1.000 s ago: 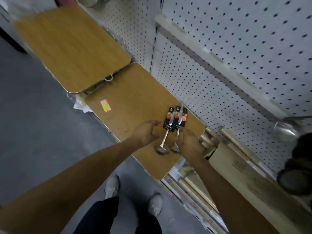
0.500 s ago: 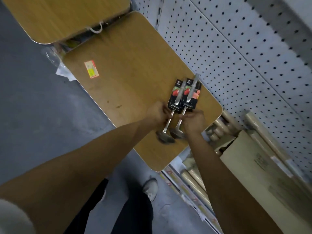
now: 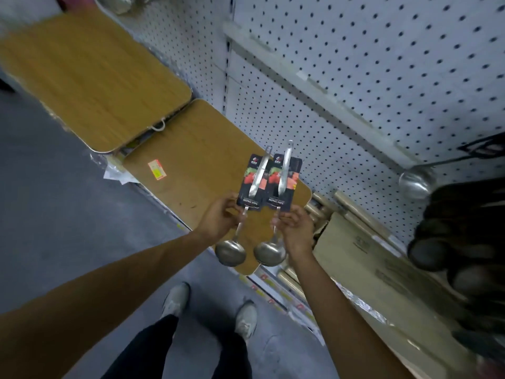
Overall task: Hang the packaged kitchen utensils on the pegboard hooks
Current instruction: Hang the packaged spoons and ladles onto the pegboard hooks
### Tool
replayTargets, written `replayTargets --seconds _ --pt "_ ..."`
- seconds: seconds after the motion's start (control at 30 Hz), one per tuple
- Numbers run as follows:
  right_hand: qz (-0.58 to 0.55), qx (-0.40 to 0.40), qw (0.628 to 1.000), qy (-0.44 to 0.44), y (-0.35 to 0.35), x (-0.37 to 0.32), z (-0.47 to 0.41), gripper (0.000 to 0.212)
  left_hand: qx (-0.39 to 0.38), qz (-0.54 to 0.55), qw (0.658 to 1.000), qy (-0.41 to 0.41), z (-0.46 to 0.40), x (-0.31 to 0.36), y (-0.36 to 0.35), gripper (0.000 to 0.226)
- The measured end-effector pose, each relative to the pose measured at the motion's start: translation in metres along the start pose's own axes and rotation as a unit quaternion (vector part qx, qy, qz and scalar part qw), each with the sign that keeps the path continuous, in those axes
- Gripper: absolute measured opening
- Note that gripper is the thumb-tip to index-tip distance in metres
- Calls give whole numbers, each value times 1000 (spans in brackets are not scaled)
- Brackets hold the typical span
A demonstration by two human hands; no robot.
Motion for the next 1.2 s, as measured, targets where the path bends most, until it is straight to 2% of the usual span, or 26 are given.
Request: replayTargets --seconds 0.13,0.27,0.47,0.77,0.9,1.1,1.2 --pt "-49 -3 999 -12 7 -39 59 40 -12 -23 999 -26 50 44 9 48" --pt "-59 -19 997 37 15 -71 111 34 -27 -63 996 -55 91 80 14 54" --pt "-95 -33 991 84 36 -102 171 28 -63 -23 997 -24 142 115 4 44" --pt "-136 1 987 84 107 -107 235 39 -132 -62 984 -105 196 162 -26 38" --pt "-148 28 983 108 145 -113 250 42 -157 -66 979 -111 209 174 -49 28" --pt "-155 56 978 126 187 -115 257 40 -186 -81 971 -125 228 182 -87 38" --pt "-152 63 978 125 196 -113 252 42 -191 -84 971 -115 236 177 -102 32"
Point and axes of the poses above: each hand's wrist, its own z-axis away from the middle knuckle, its own y-axis out of the back of the hand, x = y × z, the point moved 7 cm from there along -z, towards the middle knuckle, and after that the axes turned 2 degrees about x, right-handed, at the moved point
